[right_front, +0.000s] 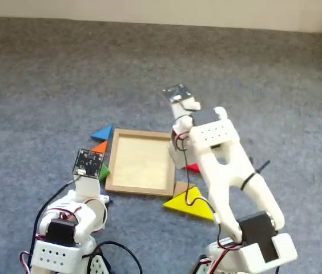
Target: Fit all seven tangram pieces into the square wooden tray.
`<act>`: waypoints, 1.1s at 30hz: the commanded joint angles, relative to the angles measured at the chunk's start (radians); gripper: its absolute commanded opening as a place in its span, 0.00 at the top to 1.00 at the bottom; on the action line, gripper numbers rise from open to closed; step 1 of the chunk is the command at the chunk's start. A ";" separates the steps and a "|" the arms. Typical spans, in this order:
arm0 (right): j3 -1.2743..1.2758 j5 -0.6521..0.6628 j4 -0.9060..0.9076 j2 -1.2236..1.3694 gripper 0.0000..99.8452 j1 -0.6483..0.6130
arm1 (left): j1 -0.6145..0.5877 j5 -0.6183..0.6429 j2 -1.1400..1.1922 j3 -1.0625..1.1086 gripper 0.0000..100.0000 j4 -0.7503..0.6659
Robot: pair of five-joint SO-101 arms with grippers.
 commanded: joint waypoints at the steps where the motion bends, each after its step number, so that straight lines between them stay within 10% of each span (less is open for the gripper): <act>1: -0.076 -0.014 -0.013 -0.016 0.76 -0.012 | -0.001 0.011 -0.039 0.021 0.98 0.005; 33: 0.185 0.026 -0.354 -0.012 0.61 0.021 | -0.001 0.011 -0.039 0.021 0.98 0.005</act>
